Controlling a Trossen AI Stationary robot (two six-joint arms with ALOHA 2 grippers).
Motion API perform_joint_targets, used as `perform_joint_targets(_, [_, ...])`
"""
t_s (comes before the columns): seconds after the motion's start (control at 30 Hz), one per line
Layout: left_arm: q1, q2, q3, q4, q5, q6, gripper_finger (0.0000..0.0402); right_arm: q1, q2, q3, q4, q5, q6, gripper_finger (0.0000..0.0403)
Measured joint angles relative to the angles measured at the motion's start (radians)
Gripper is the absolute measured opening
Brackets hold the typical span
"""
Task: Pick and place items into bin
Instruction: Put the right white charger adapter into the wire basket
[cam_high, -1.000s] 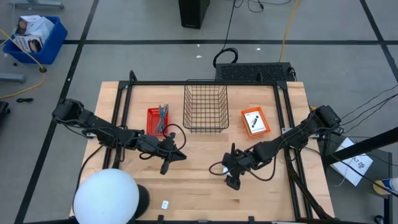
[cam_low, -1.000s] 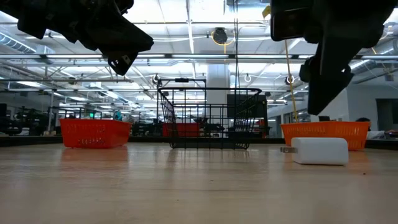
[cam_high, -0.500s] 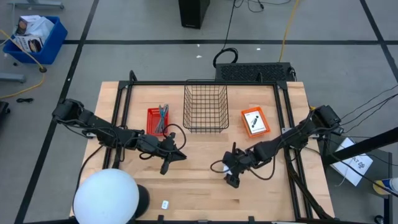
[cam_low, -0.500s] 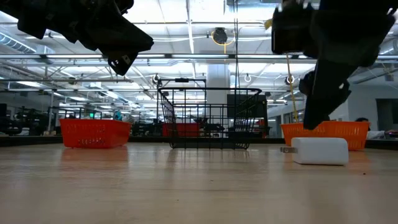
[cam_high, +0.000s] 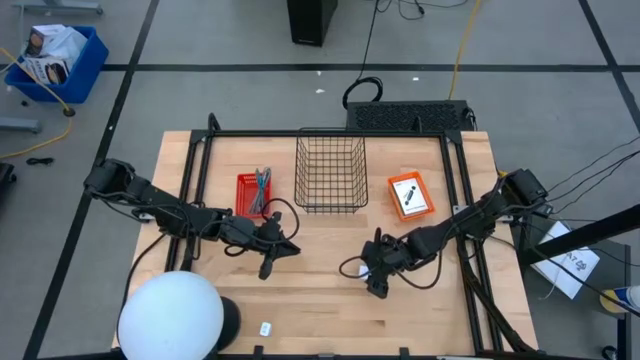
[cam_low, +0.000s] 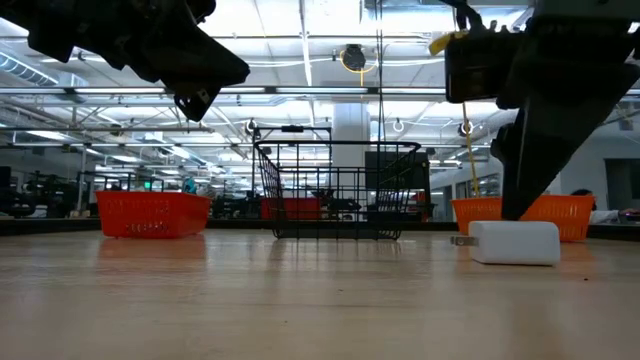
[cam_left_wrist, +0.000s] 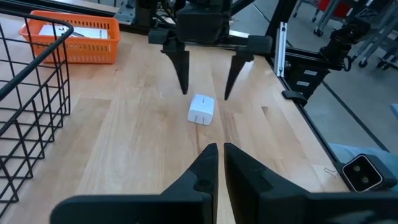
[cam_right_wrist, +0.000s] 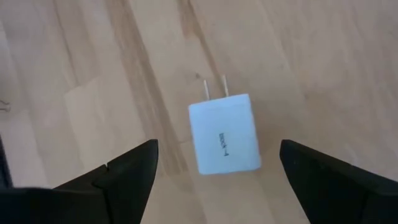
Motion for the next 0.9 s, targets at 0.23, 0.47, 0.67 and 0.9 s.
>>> perform_joint_targets(0.23, [0.000, 0.000, 0.000, -0.006, 0.000, -0.001, 0.0031, 0.001, 0.004, 0.000, -0.029, 0.063, -0.056, 0.0329])
perform_joint_targets(0.47, [0.000, 0.000, 0.000, -0.022, -0.007, -0.001, 0.0031, 0.008, 0.005, 0.000, -0.021, 0.084, -0.094, 0.0329])
perform_joint_targets(0.67, [0.000, 0.000, 0.000, -0.023, -0.007, 0.000, 0.0031, 0.069, 0.021, 0.000, 0.050, 0.210, -0.138, 0.0320])
perform_joint_targets(0.9, [0.000, 0.000, 0.000, -0.022, -0.007, 0.001, 0.0031, 0.097, 0.071, 0.000, 0.062, 0.209, -0.089, 0.0302])
